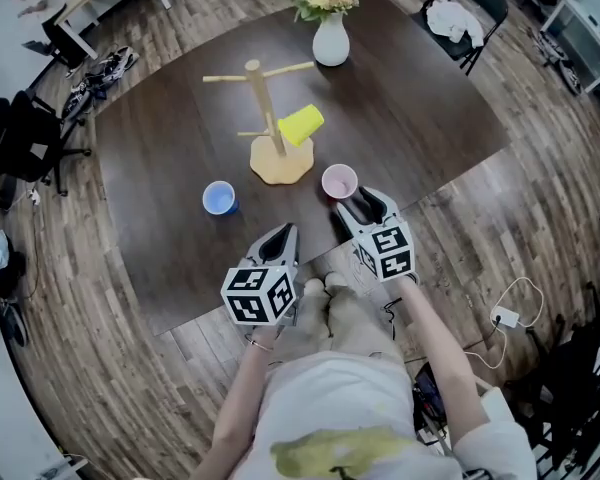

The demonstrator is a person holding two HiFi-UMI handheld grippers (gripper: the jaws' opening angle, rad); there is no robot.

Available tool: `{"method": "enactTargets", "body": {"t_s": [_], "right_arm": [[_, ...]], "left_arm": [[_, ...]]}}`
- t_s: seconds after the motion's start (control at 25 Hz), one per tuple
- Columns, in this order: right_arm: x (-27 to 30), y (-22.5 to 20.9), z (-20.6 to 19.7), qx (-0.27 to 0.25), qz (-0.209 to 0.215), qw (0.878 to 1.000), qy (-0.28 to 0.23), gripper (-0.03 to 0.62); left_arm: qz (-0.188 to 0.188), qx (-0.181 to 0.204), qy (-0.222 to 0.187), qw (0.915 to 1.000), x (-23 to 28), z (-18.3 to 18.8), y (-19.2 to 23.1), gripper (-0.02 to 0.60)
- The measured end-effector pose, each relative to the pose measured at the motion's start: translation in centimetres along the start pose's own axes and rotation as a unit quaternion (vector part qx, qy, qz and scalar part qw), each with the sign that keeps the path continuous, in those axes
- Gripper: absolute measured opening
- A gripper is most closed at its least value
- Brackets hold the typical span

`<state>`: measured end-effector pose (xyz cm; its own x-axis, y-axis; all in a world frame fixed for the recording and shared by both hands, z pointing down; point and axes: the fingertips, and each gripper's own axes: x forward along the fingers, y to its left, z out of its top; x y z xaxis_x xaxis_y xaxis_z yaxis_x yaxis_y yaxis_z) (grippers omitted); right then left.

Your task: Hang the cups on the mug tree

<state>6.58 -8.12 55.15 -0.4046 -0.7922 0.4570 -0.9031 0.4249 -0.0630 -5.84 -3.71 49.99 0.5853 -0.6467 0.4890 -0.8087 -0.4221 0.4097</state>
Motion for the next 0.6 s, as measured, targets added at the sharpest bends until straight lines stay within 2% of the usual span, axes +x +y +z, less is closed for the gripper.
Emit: {"method": "enactTargets", "body": {"t_s": [0.2, 0.6], "right_arm": [[1.9, -0.1, -0.8, -0.009, 0.014, 1.000, 0.017, 0.278], [5.1, -0.4, -0.8, -0.043, 0.028, 0.998, 0.034, 0.324]], "left_arm": [[0.007, -0.013, 0.007, 0.9999, 1.0, -0.2, 0.1, 0.015], [0.025, -0.035, 0.013, 0.9990, 2.1, -0.5, 0.6, 0.015]]}}
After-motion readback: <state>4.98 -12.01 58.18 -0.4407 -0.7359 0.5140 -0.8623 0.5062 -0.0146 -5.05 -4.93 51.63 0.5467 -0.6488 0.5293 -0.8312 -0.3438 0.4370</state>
